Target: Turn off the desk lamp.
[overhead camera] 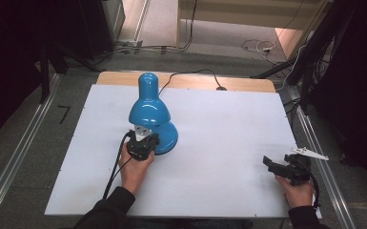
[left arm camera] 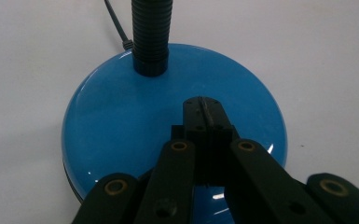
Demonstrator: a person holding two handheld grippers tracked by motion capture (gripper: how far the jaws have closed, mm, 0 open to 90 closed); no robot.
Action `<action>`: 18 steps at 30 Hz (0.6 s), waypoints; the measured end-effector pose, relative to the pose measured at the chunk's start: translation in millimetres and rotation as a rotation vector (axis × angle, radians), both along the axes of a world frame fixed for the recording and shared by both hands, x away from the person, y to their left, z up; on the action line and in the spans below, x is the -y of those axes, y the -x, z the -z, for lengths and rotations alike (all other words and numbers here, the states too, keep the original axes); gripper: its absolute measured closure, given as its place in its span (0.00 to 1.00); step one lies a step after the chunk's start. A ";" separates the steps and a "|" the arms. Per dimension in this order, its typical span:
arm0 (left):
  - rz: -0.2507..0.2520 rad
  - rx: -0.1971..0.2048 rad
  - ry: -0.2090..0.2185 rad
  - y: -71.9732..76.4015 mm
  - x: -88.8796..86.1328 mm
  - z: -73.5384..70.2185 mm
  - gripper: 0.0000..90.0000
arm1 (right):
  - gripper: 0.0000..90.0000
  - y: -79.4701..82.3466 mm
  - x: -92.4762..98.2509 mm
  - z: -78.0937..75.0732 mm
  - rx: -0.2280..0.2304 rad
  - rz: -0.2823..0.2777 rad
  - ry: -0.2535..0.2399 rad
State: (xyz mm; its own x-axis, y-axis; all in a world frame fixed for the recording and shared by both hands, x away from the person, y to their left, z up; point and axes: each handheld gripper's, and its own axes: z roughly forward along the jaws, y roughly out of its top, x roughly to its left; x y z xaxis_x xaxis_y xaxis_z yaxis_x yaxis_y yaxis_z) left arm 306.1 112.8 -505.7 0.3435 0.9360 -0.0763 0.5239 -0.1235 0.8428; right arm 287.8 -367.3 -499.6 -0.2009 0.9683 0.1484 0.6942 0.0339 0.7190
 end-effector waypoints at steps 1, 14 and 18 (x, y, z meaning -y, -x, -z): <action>-0.005 -0.001 0.002 -1.7 -1.0 0.8 1.00 | 0.07 0.0 -0.2 0.1 0.001 0.000 0.002; -0.026 0.003 0.031 -2.2 -9.2 -4.5 1.00 | 0.07 0.5 -0.2 -0.2 0.001 0.001 0.000; -0.030 0.007 0.045 -1.8 -11.1 -5.9 0.97 | 0.07 0.6 -0.3 -0.2 0.002 -0.001 0.001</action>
State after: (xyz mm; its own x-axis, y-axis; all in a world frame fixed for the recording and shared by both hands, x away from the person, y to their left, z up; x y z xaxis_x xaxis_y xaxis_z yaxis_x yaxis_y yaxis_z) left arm 308.0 123.9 -499.7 0.3160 0.9416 -0.1165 0.5210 -0.0696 0.8507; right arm 287.2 -367.0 -499.4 -0.2020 0.9683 0.1471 0.6926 0.0350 0.7205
